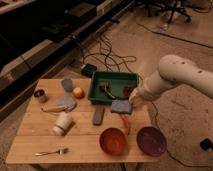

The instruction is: Place sponge in table surface

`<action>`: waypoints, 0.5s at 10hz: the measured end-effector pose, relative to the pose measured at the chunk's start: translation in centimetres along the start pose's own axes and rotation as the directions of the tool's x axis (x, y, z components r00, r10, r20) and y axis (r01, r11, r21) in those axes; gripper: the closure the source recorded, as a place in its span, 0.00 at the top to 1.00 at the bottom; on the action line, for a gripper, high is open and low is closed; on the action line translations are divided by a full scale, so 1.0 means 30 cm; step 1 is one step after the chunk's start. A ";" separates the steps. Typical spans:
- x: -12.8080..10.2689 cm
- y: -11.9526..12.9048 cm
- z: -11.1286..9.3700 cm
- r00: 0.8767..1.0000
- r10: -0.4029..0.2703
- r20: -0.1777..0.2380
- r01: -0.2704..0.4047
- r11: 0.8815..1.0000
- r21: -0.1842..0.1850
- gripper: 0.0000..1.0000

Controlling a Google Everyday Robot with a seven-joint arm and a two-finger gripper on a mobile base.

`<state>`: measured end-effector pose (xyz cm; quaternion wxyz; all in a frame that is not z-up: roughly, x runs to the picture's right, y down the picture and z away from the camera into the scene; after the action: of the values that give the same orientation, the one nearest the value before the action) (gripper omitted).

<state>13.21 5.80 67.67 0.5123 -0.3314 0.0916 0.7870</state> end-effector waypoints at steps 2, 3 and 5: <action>-0.027 0.054 0.091 1.000 -0.011 -0.027 0.011 1.000 0.000 0.00; -0.031 0.083 0.129 0.999 -0.017 -0.037 0.018 1.000 0.008 0.00; -0.031 0.159 0.219 0.997 -0.043 -0.060 0.045 0.998 0.035 0.00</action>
<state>6.51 6.09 72.34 0.5325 -0.3473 0.1139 0.7635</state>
